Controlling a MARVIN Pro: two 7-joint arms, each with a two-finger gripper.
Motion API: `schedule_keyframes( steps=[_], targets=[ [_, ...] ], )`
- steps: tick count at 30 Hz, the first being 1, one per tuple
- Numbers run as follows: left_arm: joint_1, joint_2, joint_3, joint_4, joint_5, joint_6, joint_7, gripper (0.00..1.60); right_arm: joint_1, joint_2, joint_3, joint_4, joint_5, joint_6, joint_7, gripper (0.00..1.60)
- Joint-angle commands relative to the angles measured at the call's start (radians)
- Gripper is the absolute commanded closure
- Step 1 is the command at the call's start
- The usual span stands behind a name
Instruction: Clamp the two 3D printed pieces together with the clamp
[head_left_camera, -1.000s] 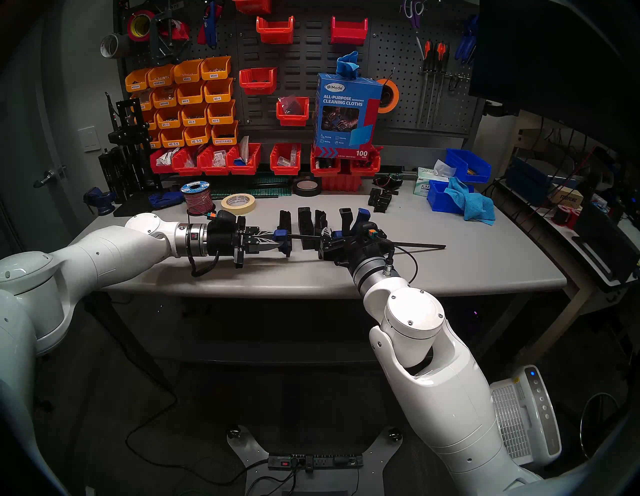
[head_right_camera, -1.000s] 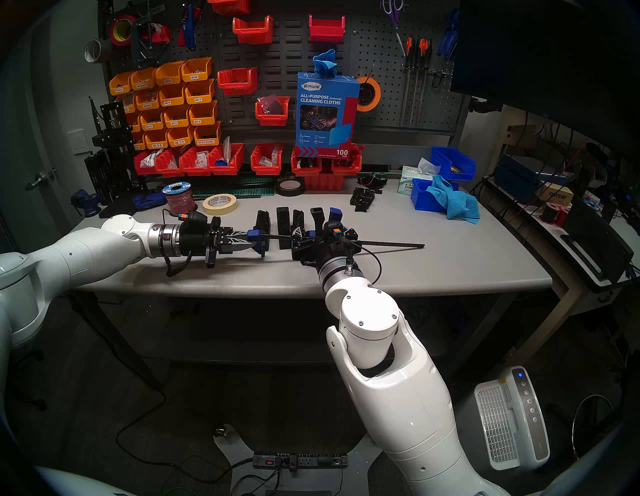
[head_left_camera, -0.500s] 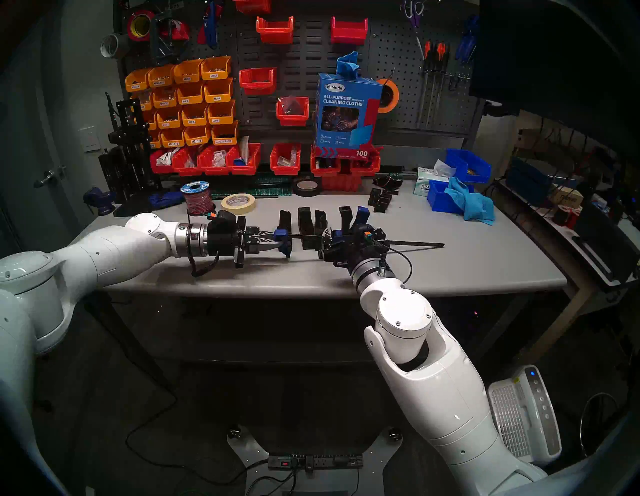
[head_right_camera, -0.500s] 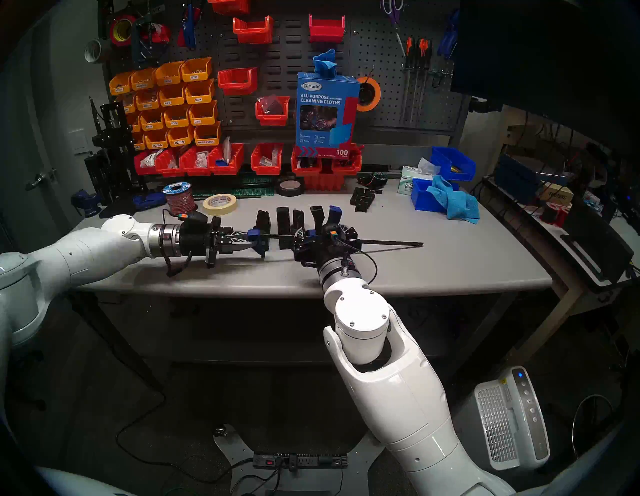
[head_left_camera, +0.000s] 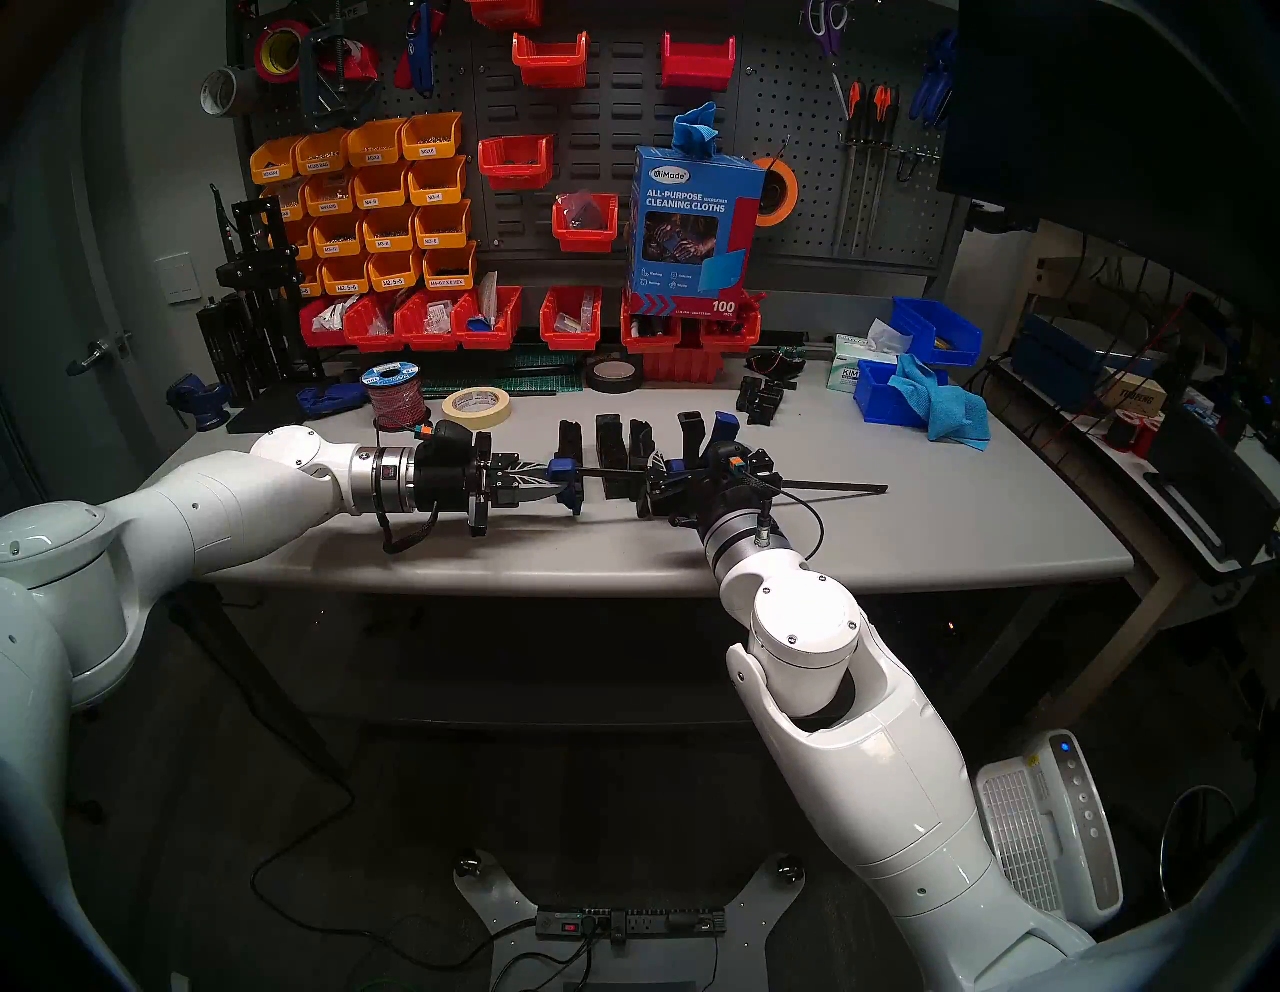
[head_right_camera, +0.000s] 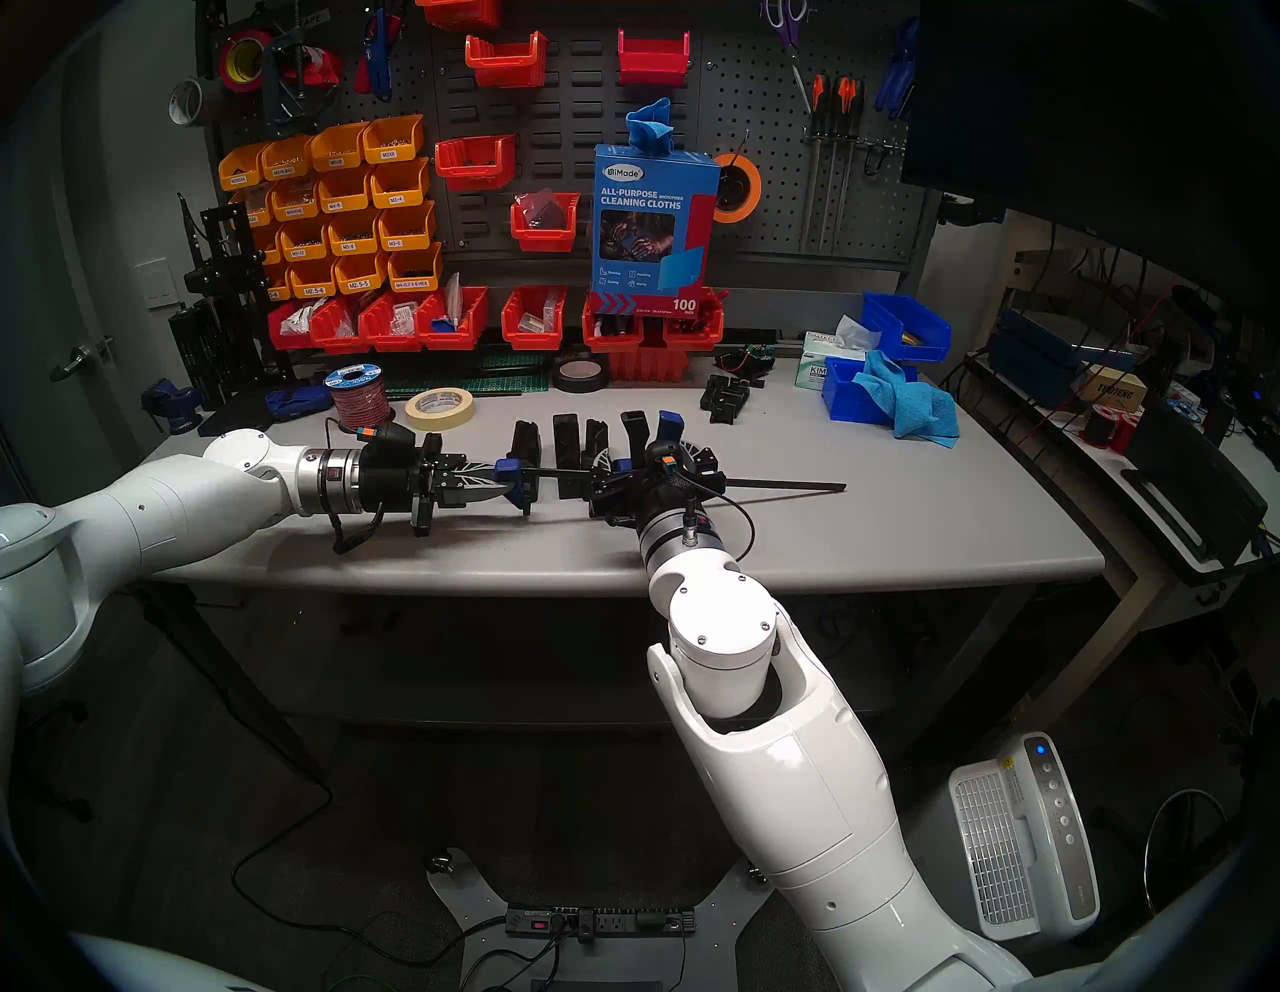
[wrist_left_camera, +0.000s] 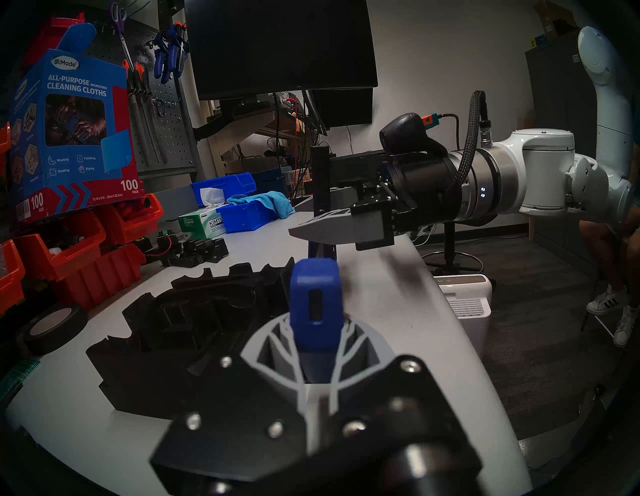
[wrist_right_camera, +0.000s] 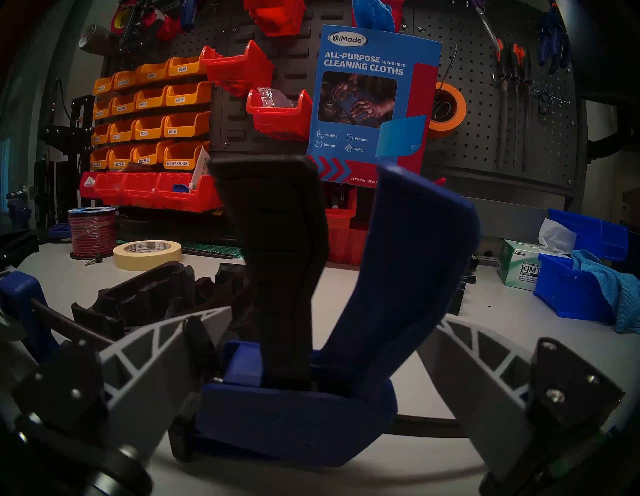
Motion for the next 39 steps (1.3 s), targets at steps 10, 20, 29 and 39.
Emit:
schedule_keyframes(
  steps=[10, 20, 29, 39],
  targets=[
    [-0.024, 0.001, 0.005, 0.001, -0.016, -0.004, -0.109, 1.6, 0.017, -0.006, 0.015, -0.009, 0.051, 0.014, 0.044, 0.0],
    [-0.027, 0.002, 0.012, -0.002, -0.017, -0.006, -0.102, 1.6, 0.008, 0.002, 0.024, -0.023, 0.062, 0.016, 0.052, 1.6],
    [-0.028, 0.003, 0.015, -0.003, -0.019, -0.007, -0.101, 1.6, 0.007, 0.016, 0.033, -0.035, 0.062, 0.017, 0.062, 1.6],
    [-0.03, 0.002, 0.019, -0.001, -0.022, -0.008, -0.104, 1.6, 0.019, 0.026, 0.044, -0.03, 0.063, 0.009, 0.081, 1.6]
  ],
)
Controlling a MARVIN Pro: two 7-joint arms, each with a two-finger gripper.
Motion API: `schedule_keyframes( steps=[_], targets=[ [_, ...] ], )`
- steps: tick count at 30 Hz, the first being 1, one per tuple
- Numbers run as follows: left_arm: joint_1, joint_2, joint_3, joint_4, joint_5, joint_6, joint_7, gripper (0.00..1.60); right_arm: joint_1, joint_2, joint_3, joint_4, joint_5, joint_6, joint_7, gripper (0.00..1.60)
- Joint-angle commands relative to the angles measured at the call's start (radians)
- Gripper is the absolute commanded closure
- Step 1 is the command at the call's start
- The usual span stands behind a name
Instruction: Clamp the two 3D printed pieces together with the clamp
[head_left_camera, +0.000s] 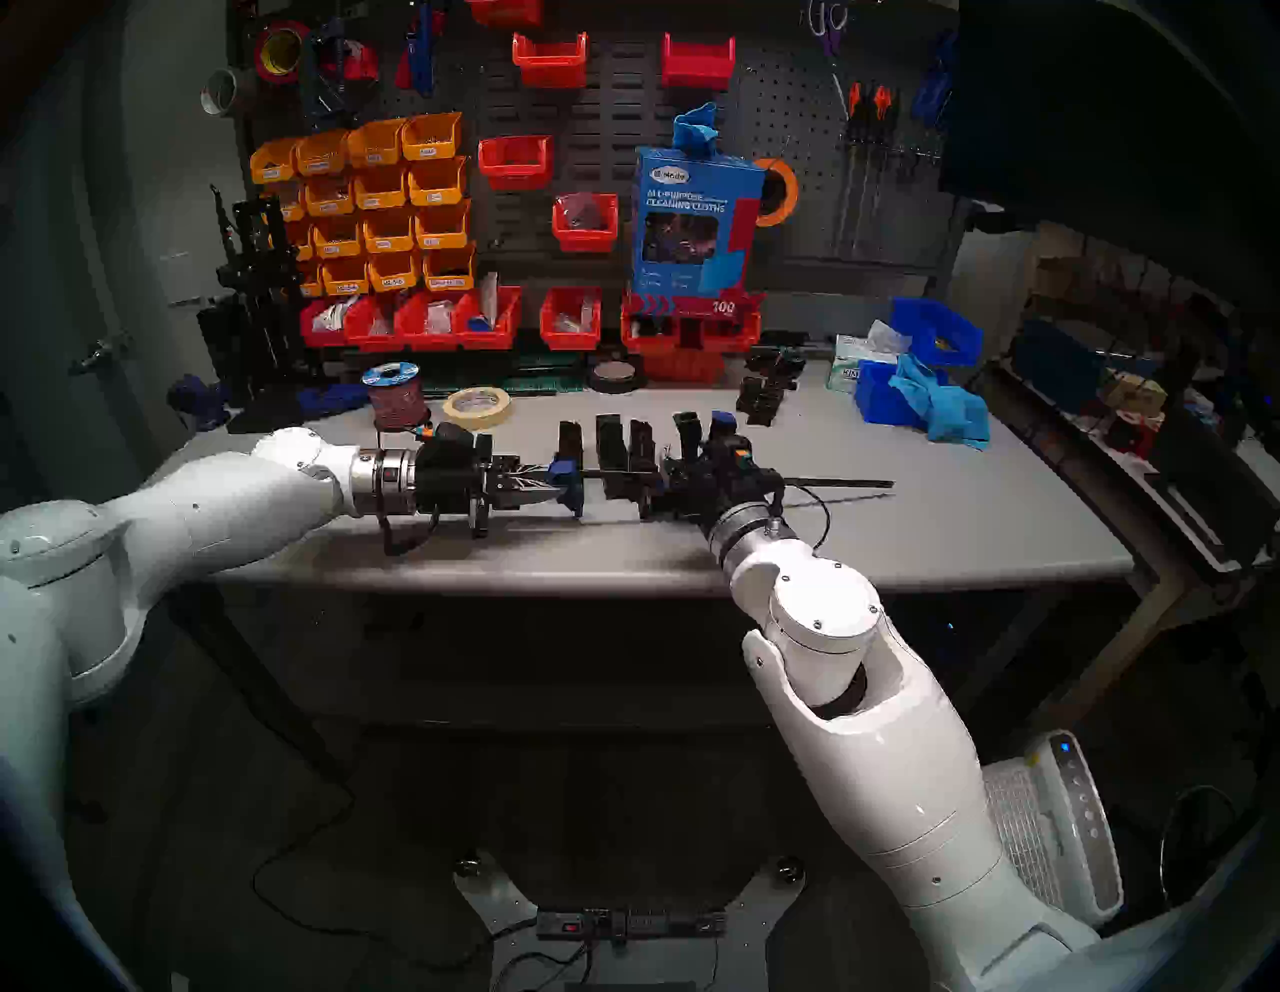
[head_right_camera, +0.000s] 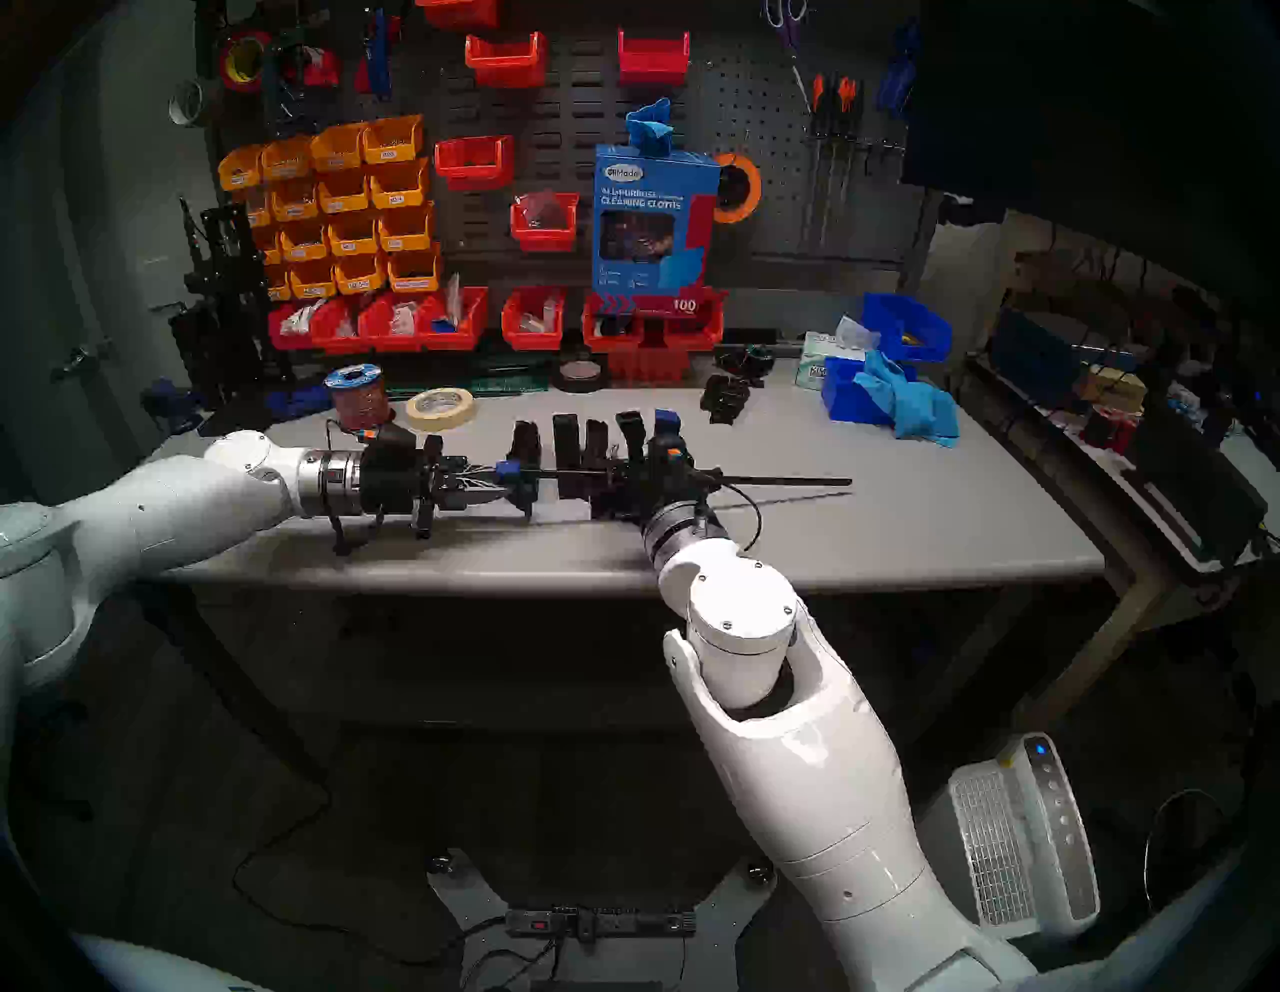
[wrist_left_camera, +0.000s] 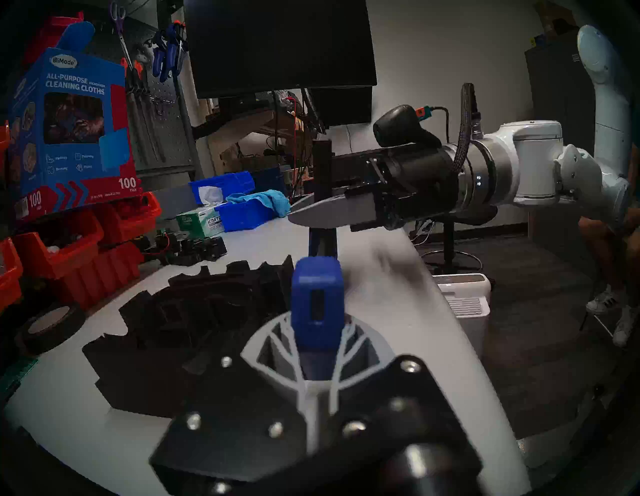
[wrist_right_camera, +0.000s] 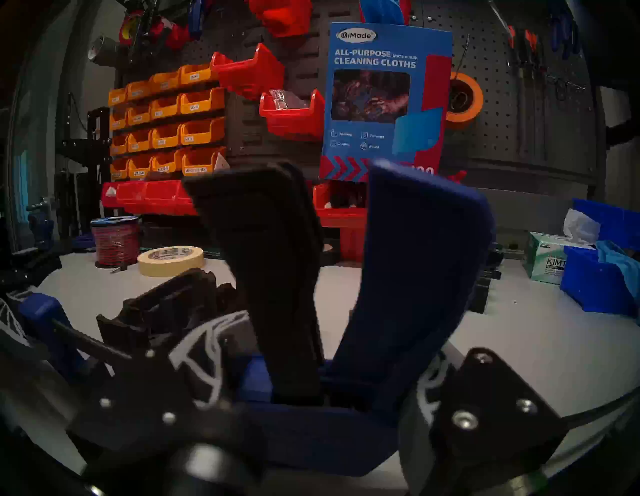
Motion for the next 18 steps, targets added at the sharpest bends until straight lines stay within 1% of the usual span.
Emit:
schedule_keyframes(
  steps=[1, 7, 8, 9, 10, 11, 17, 18],
  targets=[
    [-0.025, 0.003, -0.002, 0.002, -0.012, -0.002, -0.101, 1.6, 0.015, 0.011, 0.012, -0.014, -0.009, -0.009, 0.001, 1.6],
    [-0.027, 0.003, -0.005, 0.006, -0.017, -0.001, -0.102, 1.6, 0.024, 0.017, 0.02, -0.011, -0.011, -0.015, 0.009, 1.6],
    [-0.027, 0.001, -0.007, 0.011, -0.02, 0.0, -0.112, 1.6, 0.026, 0.019, 0.024, -0.01, -0.01, -0.016, 0.011, 1.6],
    [-0.028, 0.003, -0.005, 0.007, -0.018, -0.001, -0.101, 1.6, 0.028, 0.022, 0.027, -0.01, -0.012, -0.017, 0.011, 1.6],
    [-0.028, 0.003, -0.006, 0.008, -0.018, 0.0, -0.103, 1.6, 0.03, 0.024, 0.031, -0.01, -0.013, -0.016, 0.012, 1.6],
    [-0.029, 0.007, -0.003, 0.001, -0.014, -0.001, -0.085, 1.6, 0.033, 0.03, 0.039, -0.009, -0.013, -0.017, 0.014, 1.6],
    [-0.028, 0.005, -0.012, 0.018, -0.025, 0.0, -0.114, 1.6, 0.038, 0.053, 0.069, -0.009, -0.016, -0.018, 0.015, 1.6],
    [-0.029, 0.007, -0.009, 0.013, -0.022, 0.0, -0.1, 1.6, 0.039, 0.056, 0.073, -0.009, -0.016, -0.018, 0.016, 1.6]
  ],
)
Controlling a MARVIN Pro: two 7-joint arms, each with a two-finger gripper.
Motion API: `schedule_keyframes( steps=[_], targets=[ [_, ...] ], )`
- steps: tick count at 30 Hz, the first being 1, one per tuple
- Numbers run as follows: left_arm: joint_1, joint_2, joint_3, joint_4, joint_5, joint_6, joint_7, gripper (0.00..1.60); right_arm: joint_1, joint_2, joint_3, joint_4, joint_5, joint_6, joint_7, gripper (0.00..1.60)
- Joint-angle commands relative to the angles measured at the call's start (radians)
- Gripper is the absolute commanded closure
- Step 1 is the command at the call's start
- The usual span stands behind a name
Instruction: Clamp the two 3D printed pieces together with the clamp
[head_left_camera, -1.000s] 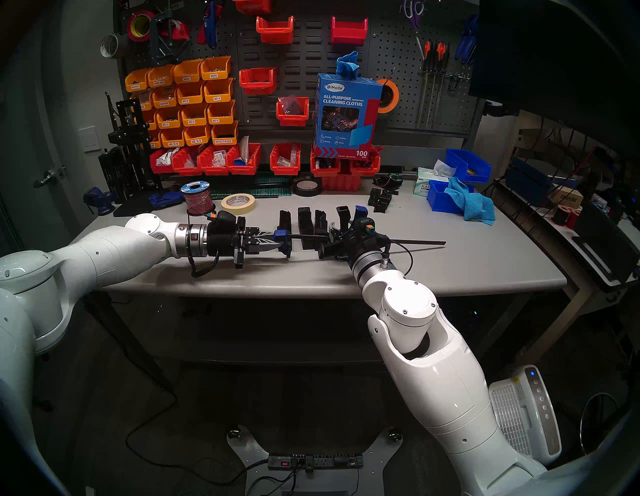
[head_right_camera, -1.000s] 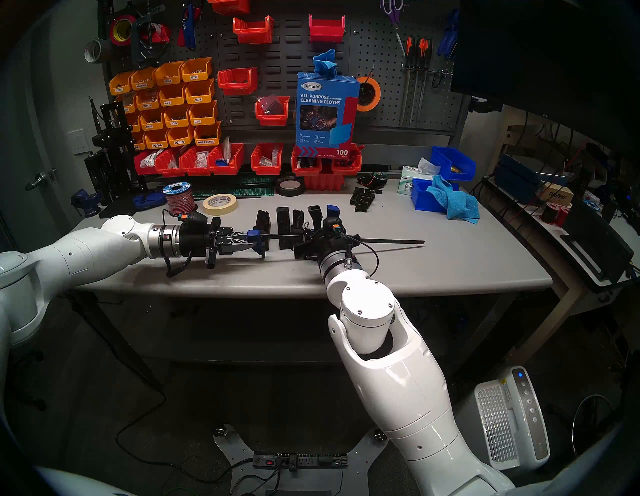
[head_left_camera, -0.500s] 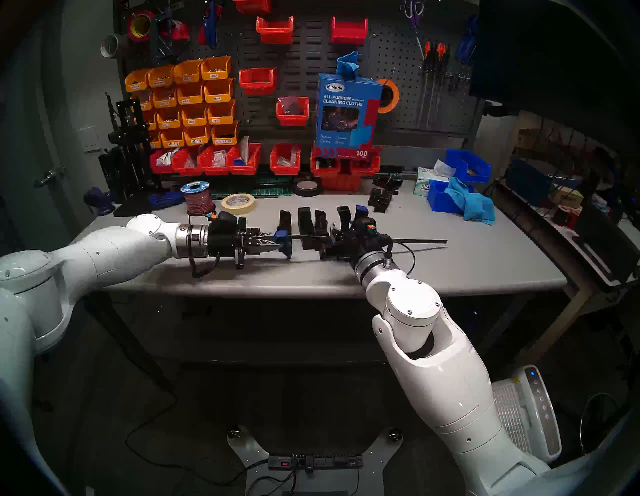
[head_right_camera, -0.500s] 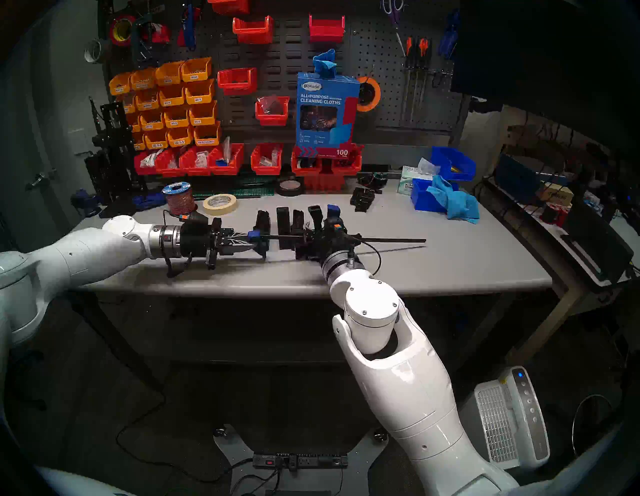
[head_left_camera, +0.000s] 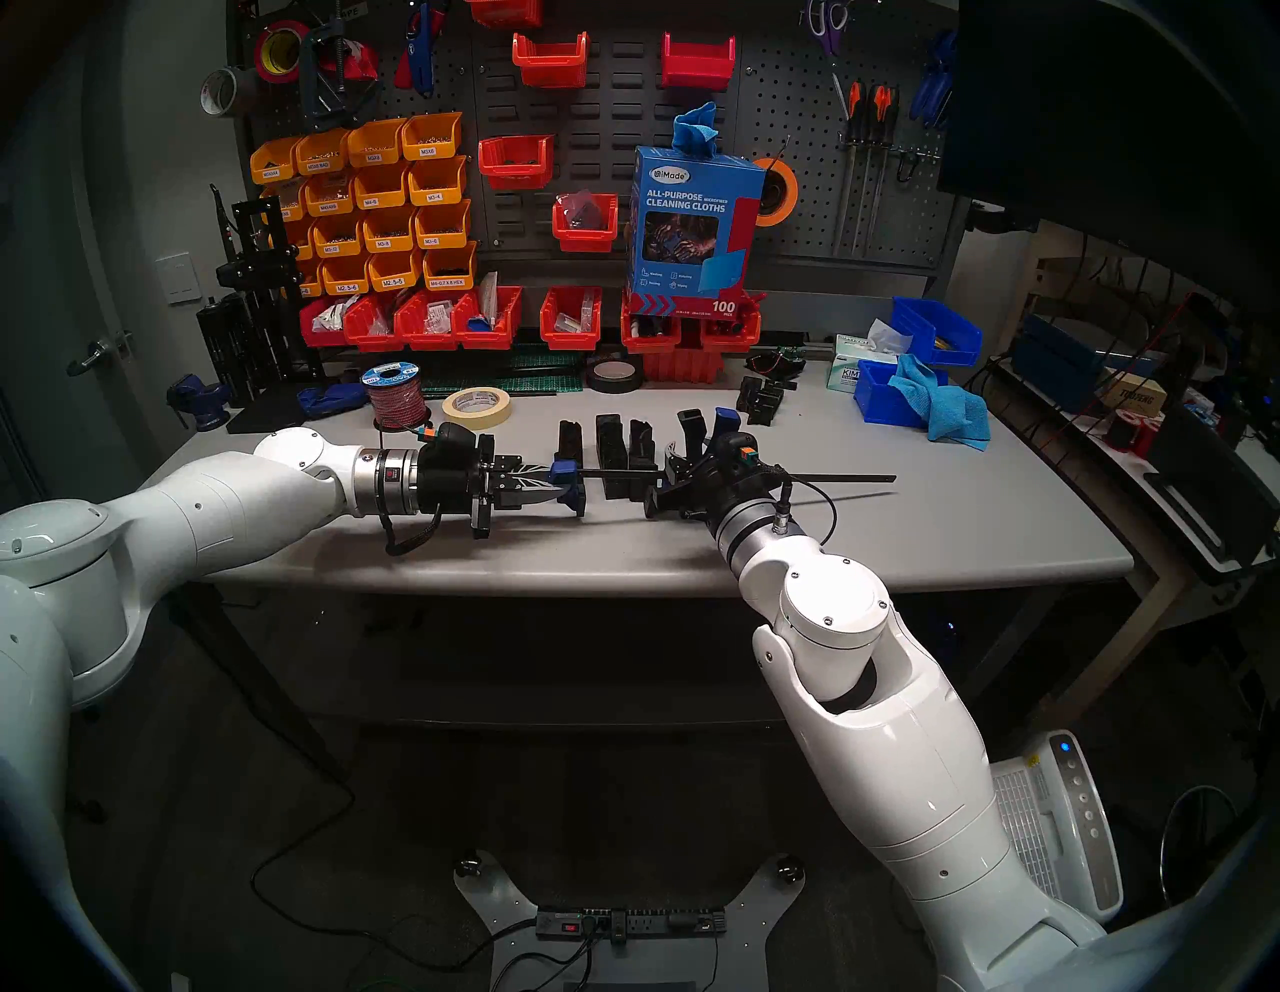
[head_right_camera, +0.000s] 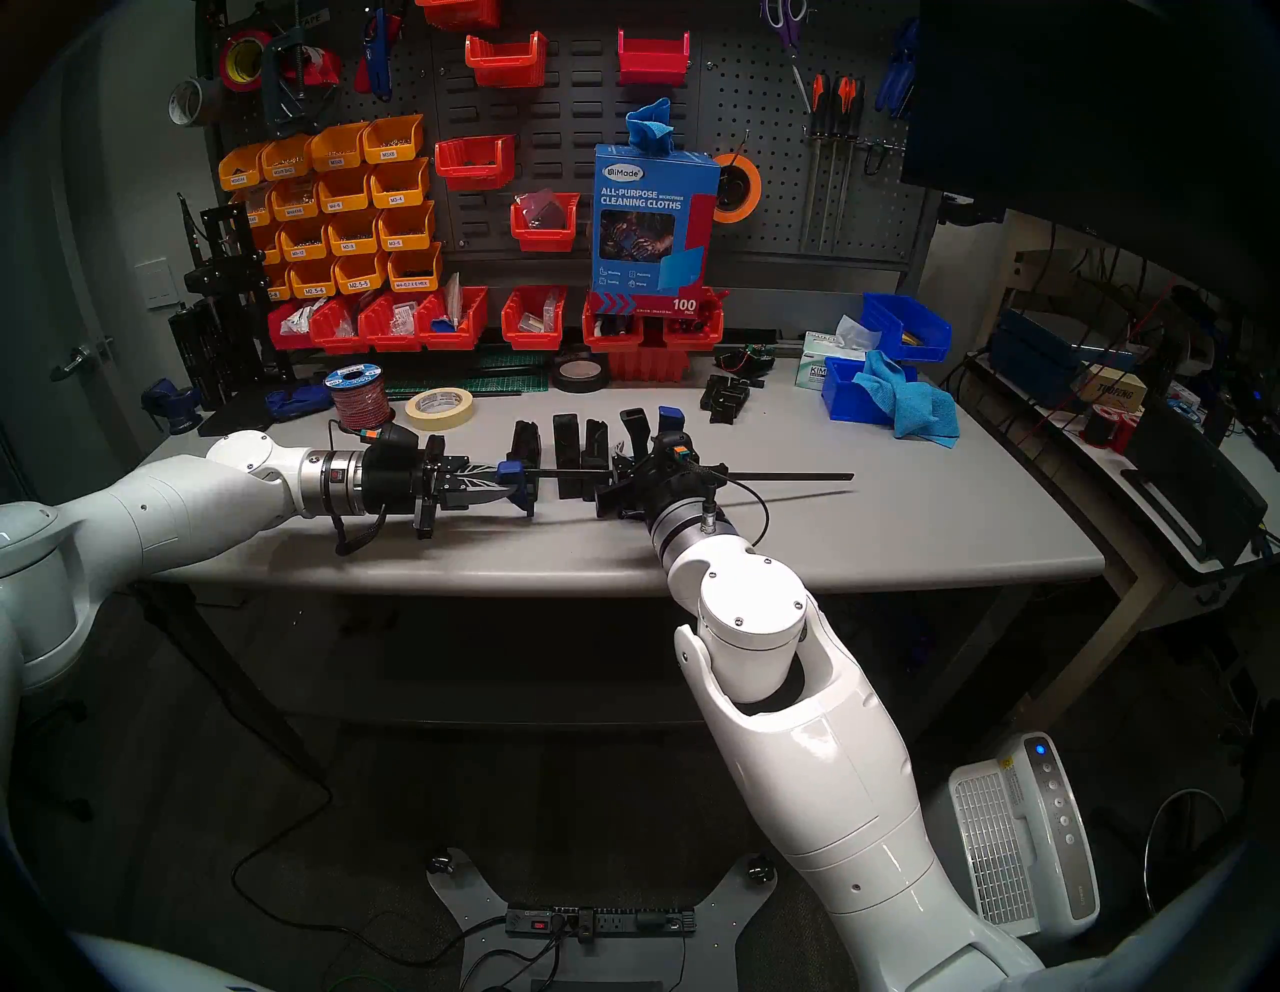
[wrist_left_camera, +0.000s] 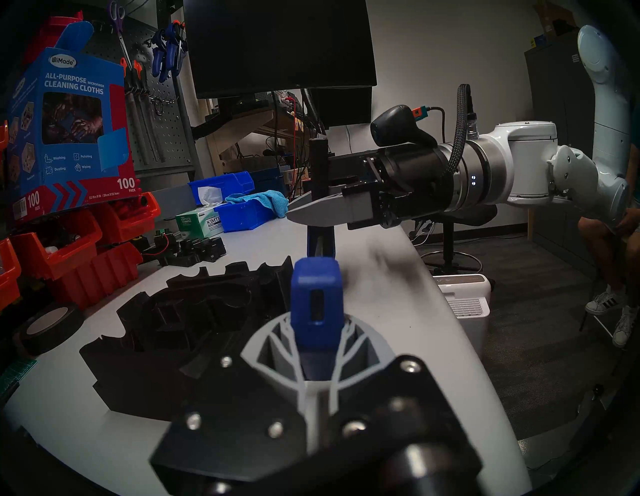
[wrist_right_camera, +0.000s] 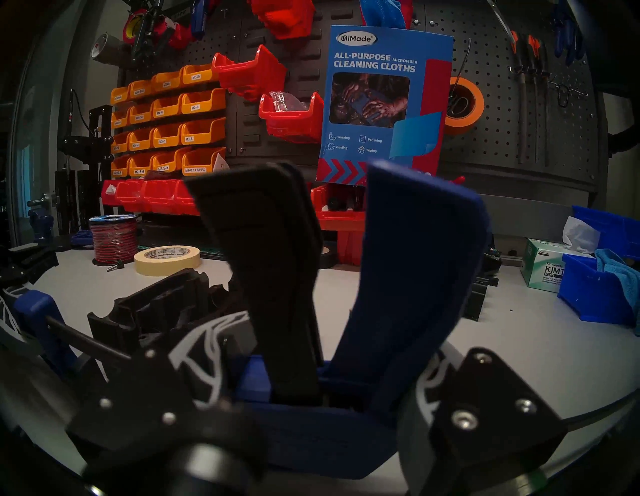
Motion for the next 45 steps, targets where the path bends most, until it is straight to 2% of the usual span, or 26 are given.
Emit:
schedule_keyframes(
  steps=[1, 11, 12, 16, 17, 23, 25, 29, 30, 45],
  targets=[
    [-0.027, 0.013, -0.011, 0.005, -0.017, 0.0, -0.101, 1.6, 0.029, 0.033, 0.048, -0.016, -0.016, -0.012, -0.007, 1.6],
    [-0.029, 0.018, -0.016, 0.013, -0.029, 0.0, -0.116, 1.6, 0.027, 0.049, 0.063, -0.013, -0.013, -0.018, 0.008, 1.6],
    [-0.031, 0.023, -0.012, 0.003, -0.024, -0.001, -0.094, 1.6, 0.027, 0.05, 0.064, -0.014, -0.012, -0.018, 0.009, 1.6],
    [-0.032, 0.022, -0.017, 0.011, -0.03, -0.001, -0.114, 1.6, 0.028, 0.062, 0.074, -0.014, -0.013, -0.018, 0.015, 1.6],
    [-0.034, 0.027, -0.013, 0.001, -0.025, -0.002, -0.091, 1.6, 0.029, 0.065, 0.077, -0.014, -0.014, -0.018, 0.016, 1.6],
    [-0.035, 0.025, -0.021, 0.012, -0.033, -0.004, -0.118, 1.6, 0.034, 0.084, 0.099, -0.01, -0.016, -0.023, 0.025, 1.6],
    [-0.037, 0.031, -0.018, 0.001, -0.029, -0.006, -0.093, 1.6, 0.04, 0.086, 0.101, -0.009, -0.015, -0.024, 0.029, 1.6],
    [-0.036, 0.031, -0.026, 0.007, -0.041, -0.008, -0.117, 1.6, 0.047, 0.088, 0.102, -0.007, -0.013, -0.03, 0.041, 1.6],
    [-0.037, 0.037, -0.023, -0.003, -0.037, -0.009, -0.097, 1.6, 0.049, 0.09, 0.105, -0.004, -0.013, -0.032, 0.043, 1.6],
    [-0.036, 0.059, -0.028, -0.034, -0.051, -0.012, -0.09, 1.6, 0.079, 0.105, 0.12, 0.009, 0.007, -0.054, 0.101, 1.6]
  ],
)
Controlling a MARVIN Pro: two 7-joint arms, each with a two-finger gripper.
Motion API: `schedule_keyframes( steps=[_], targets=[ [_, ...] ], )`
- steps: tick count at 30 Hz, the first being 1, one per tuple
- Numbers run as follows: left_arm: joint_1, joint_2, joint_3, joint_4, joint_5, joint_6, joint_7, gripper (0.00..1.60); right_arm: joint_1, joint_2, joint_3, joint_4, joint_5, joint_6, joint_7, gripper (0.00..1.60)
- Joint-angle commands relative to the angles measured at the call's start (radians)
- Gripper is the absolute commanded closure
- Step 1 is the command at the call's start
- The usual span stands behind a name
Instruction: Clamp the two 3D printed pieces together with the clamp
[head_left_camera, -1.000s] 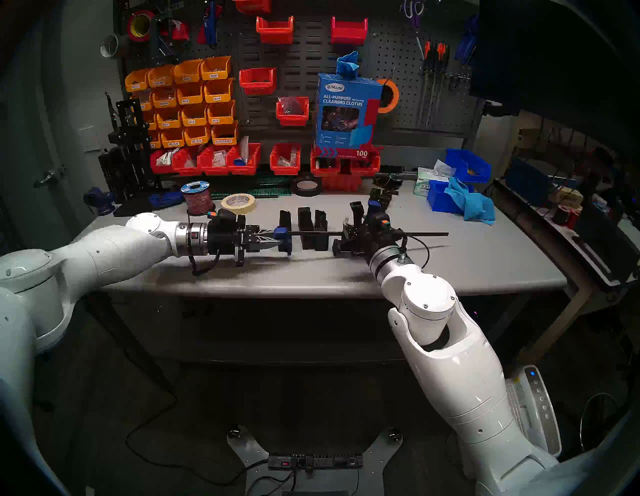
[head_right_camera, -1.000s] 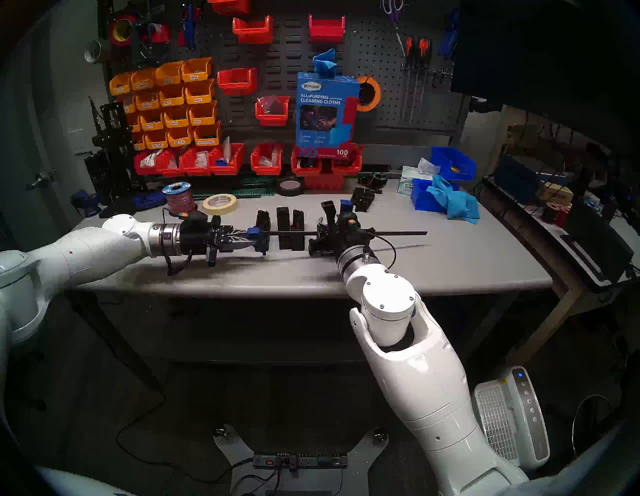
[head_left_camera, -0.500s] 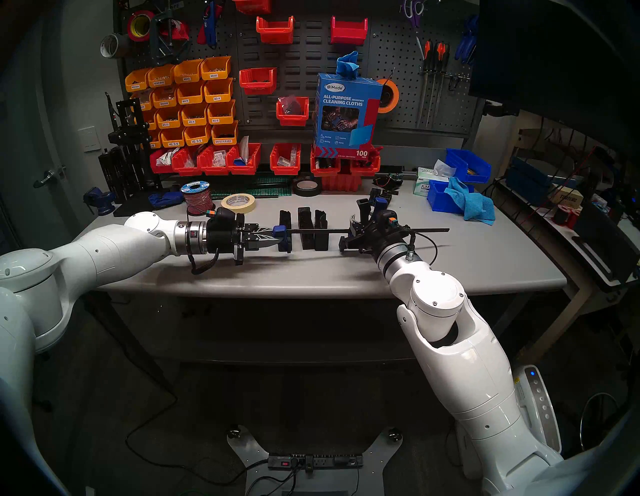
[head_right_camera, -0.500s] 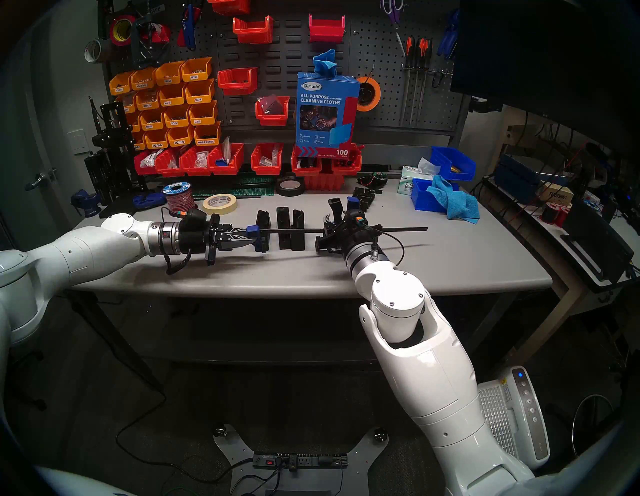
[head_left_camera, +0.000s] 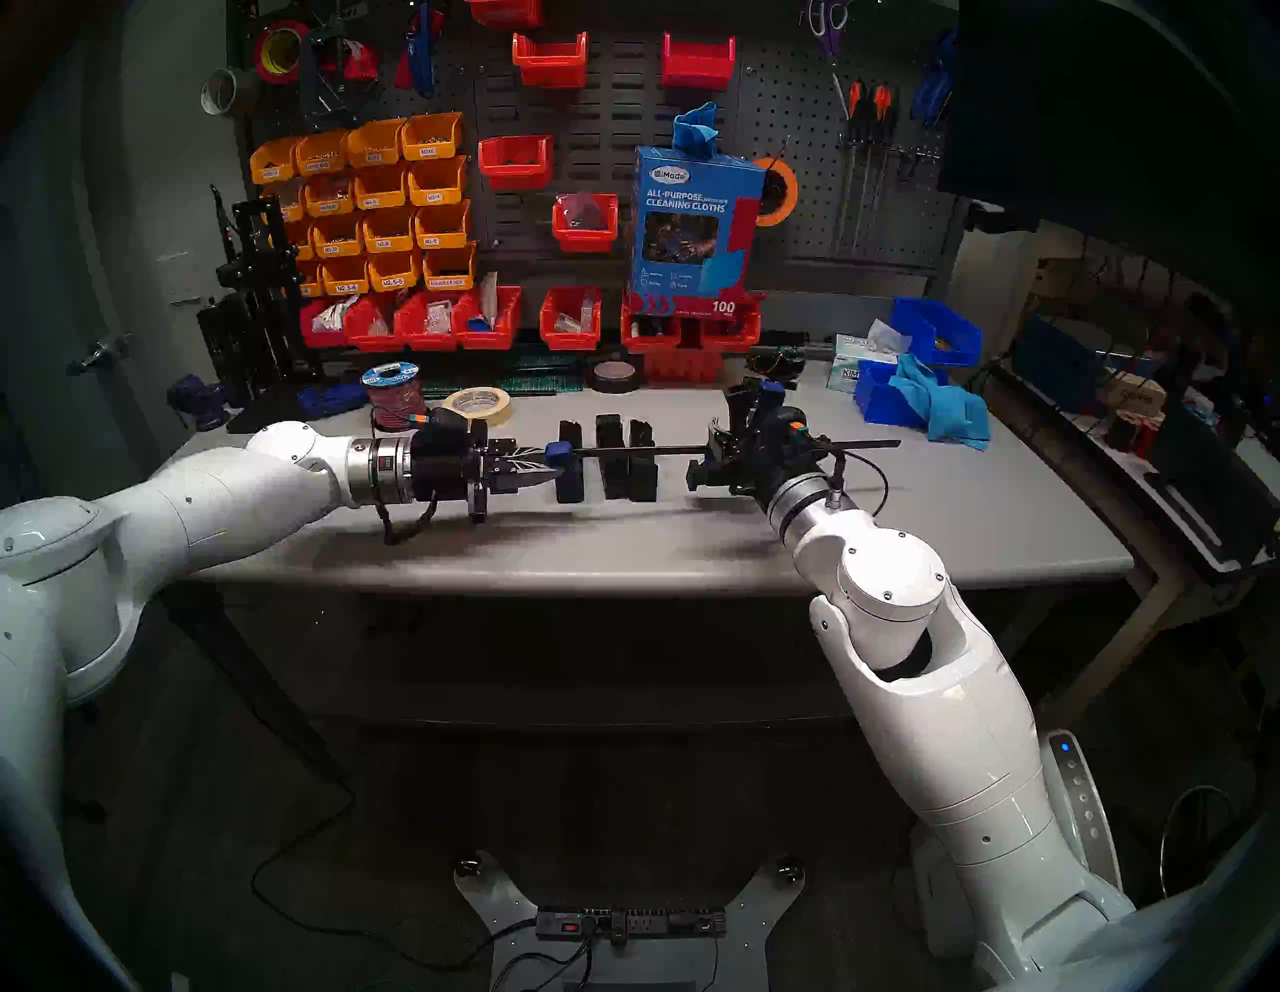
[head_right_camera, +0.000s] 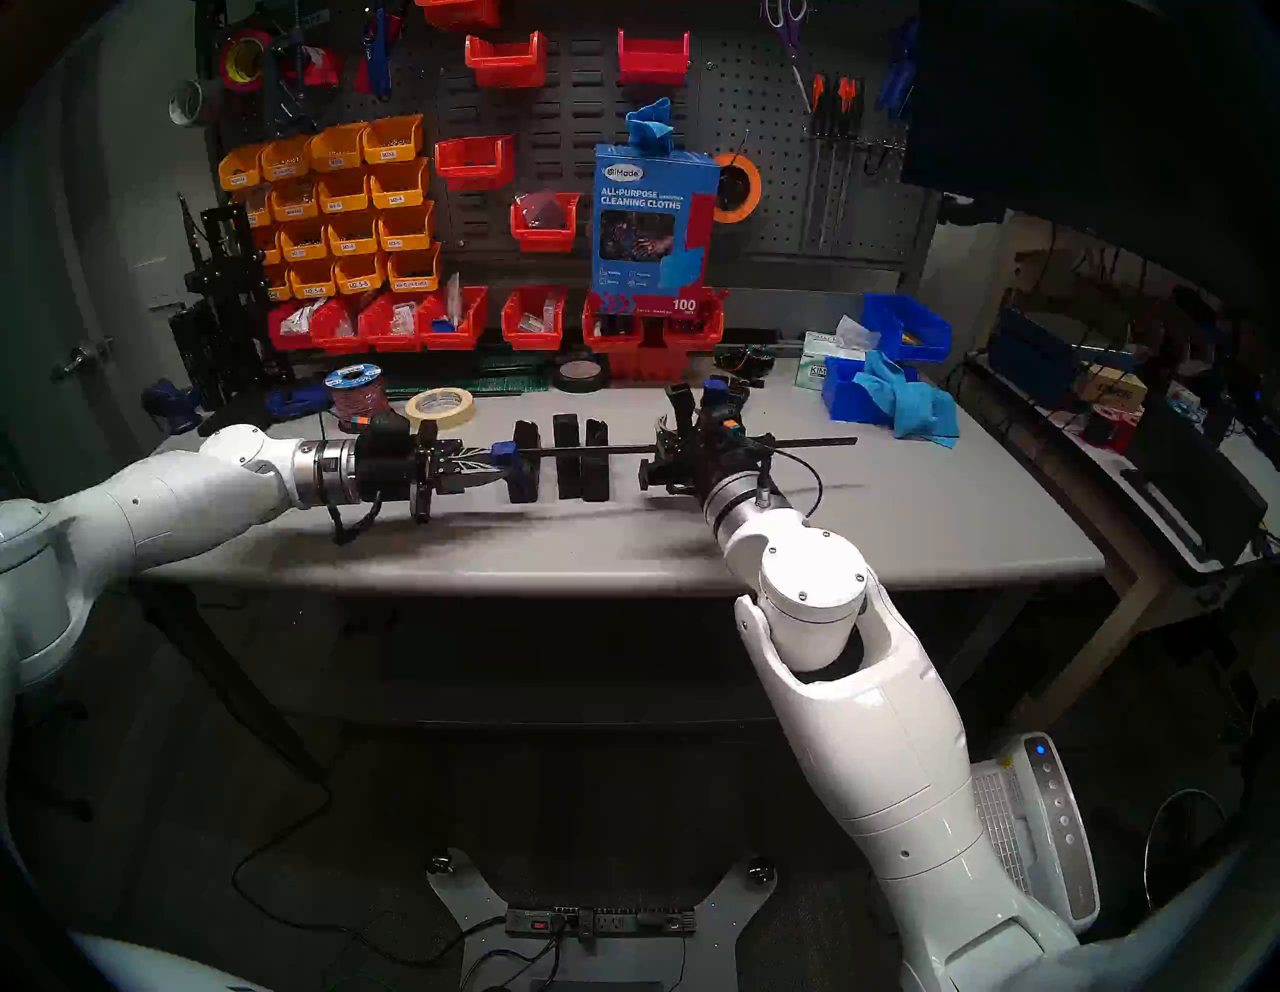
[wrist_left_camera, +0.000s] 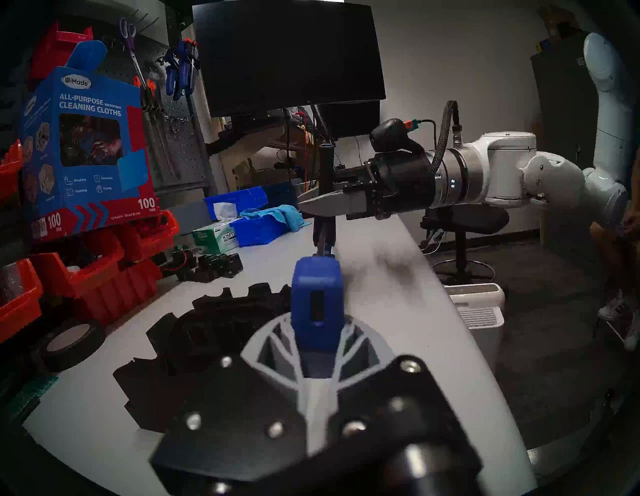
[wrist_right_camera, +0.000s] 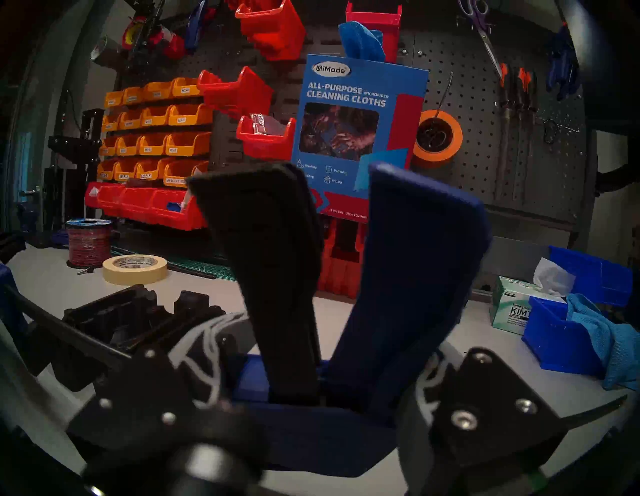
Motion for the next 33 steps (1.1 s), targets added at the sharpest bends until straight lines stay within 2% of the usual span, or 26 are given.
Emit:
schedule_keyframes(
  steps=[1, 20, 21, 33],
  targets=[
    [-0.026, 0.036, -0.016, -0.004, -0.023, 0.004, -0.109, 1.6, 0.042, 0.015, 0.03, 0.007, 0.0, -0.021, 0.01, 1.6],
    [-0.032, 0.04, -0.01, -0.011, -0.02, 0.012, -0.098, 1.6, 0.106, 0.016, 0.043, 0.06, 0.014, -0.064, 0.063, 1.6],
    [-0.03, 0.033, -0.016, 0.003, -0.028, 0.015, -0.122, 1.6, 0.11, 0.016, 0.044, 0.063, 0.015, -0.068, 0.067, 1.6],
    [-0.04, 0.021, -0.029, 0.029, -0.029, 0.024, -0.132, 1.6, 0.153, 0.014, 0.054, 0.112, 0.024, -0.106, 0.106, 1.6]
  ],
)
